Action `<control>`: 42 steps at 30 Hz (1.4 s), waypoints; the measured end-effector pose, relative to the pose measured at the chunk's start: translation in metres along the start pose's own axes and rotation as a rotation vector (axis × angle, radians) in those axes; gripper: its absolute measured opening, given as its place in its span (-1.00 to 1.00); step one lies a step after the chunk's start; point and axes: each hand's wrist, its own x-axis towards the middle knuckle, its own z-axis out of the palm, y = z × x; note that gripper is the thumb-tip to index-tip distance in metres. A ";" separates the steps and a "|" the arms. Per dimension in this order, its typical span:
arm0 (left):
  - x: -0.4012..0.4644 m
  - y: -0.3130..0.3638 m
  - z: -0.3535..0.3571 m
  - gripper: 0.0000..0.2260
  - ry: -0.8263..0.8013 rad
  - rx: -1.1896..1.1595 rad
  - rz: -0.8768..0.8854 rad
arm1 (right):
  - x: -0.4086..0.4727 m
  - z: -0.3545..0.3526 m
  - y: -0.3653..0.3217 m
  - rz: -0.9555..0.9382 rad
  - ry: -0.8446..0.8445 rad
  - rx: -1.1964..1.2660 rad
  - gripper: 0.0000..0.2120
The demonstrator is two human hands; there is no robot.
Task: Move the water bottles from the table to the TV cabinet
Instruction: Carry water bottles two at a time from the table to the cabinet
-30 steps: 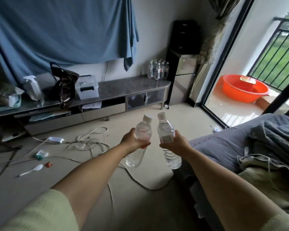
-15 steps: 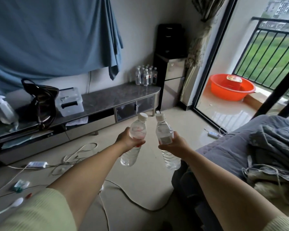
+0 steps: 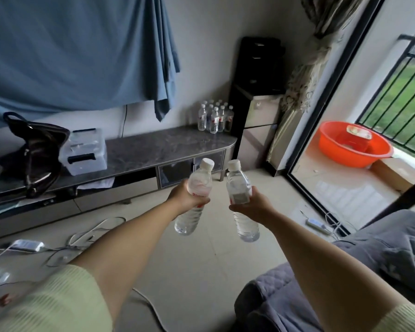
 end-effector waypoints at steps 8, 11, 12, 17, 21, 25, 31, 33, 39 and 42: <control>0.092 0.022 0.011 -0.66 -0.004 -0.019 -0.002 | 0.097 -0.019 0.000 0.005 -0.051 0.052 -0.37; 0.133 0.028 0.013 -0.68 -0.040 -0.017 -0.003 | 0.135 -0.022 -0.002 0.003 -0.053 0.095 -0.42; 0.150 0.031 0.013 -0.68 -0.060 -0.023 0.004 | 0.151 -0.023 -0.003 0.003 -0.048 0.108 -0.45; 0.242 0.047 0.008 -0.68 -0.118 -0.070 0.005 | 0.239 -0.031 -0.015 0.009 -0.024 0.158 -0.62; 0.324 0.058 -0.003 -0.69 -0.172 -0.093 0.032 | 0.312 -0.035 -0.033 0.063 0.007 0.203 -0.54; 0.395 0.061 -0.012 -0.67 -0.180 -0.098 -0.023 | 0.370 -0.033 -0.044 0.075 0.015 0.228 -0.63; 0.477 0.060 -0.002 -0.65 -0.214 -0.083 -0.062 | 0.438 -0.037 -0.036 0.166 -0.036 0.222 -0.39; 0.501 0.059 0.005 -0.65 -0.227 -0.094 -0.080 | 0.463 -0.043 -0.032 0.170 -0.046 0.206 -0.43; 0.594 0.082 0.031 -0.46 -0.222 -0.106 -0.143 | 0.562 -0.073 -0.017 0.180 -0.049 0.108 -0.43; 0.642 0.098 0.049 -0.35 -0.185 -0.106 -0.202 | 0.615 -0.092 -0.008 0.200 -0.056 0.073 -0.39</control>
